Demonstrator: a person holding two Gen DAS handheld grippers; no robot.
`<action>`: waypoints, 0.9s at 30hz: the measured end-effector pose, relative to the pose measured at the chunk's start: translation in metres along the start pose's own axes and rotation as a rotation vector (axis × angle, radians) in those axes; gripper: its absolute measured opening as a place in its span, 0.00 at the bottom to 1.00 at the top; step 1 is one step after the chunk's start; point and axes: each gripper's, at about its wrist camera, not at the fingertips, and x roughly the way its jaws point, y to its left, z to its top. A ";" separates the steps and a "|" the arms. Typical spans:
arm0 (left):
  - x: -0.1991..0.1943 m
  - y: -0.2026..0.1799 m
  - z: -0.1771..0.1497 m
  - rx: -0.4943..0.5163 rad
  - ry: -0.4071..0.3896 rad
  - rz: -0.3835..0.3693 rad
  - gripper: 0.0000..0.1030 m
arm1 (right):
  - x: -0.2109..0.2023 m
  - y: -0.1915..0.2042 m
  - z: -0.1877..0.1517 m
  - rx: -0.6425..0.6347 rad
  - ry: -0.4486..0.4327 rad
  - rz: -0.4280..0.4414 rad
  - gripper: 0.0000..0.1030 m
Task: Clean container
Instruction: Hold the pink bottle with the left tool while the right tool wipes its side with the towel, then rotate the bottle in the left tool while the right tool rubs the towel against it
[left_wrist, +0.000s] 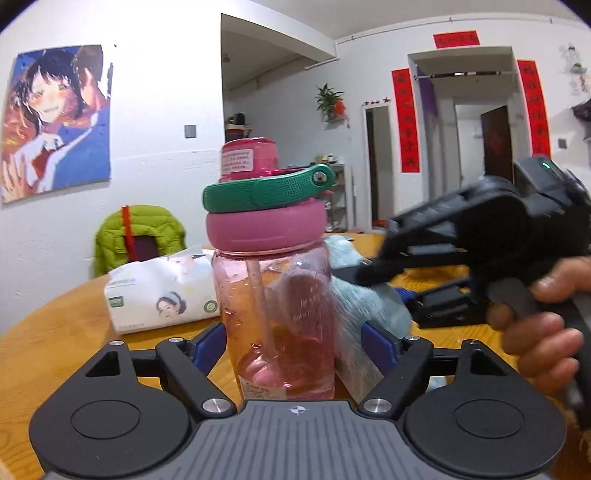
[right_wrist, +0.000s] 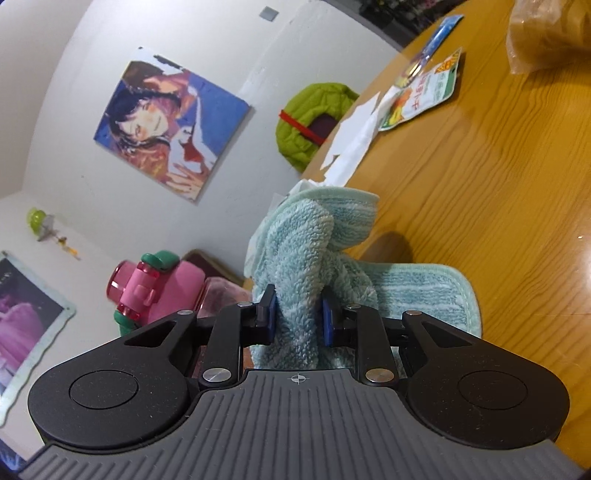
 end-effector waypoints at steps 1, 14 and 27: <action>0.002 0.004 0.000 -0.015 0.004 -0.014 0.75 | -0.001 -0.001 -0.001 0.000 0.001 -0.008 0.25; 0.007 0.007 -0.004 -0.022 0.069 0.004 0.59 | -0.029 -0.013 0.006 0.118 -0.115 0.198 0.22; 0.007 0.009 -0.004 -0.039 0.073 0.040 0.63 | 0.004 -0.005 -0.002 0.010 0.062 -0.034 0.24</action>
